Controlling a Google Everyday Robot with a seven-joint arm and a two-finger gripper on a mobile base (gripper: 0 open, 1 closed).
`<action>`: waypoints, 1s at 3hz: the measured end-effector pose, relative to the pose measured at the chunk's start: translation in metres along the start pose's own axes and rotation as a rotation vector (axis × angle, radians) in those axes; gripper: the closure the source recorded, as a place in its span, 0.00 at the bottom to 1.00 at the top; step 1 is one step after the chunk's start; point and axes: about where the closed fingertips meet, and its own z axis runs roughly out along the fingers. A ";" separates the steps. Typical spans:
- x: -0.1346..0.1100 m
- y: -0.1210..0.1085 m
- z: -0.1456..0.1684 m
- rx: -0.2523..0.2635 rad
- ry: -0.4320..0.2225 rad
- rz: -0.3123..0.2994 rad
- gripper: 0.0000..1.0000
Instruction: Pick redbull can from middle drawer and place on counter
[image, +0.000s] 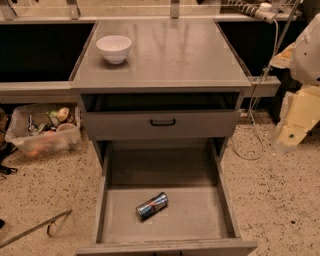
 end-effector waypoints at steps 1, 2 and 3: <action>0.000 0.000 0.000 0.000 0.000 0.000 0.00; -0.006 0.004 0.008 0.003 -0.015 -0.011 0.00; -0.016 0.022 0.037 -0.018 -0.074 -0.054 0.00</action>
Offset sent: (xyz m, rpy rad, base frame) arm -0.0003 0.0165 -0.0223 0.0225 0.0036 0.0314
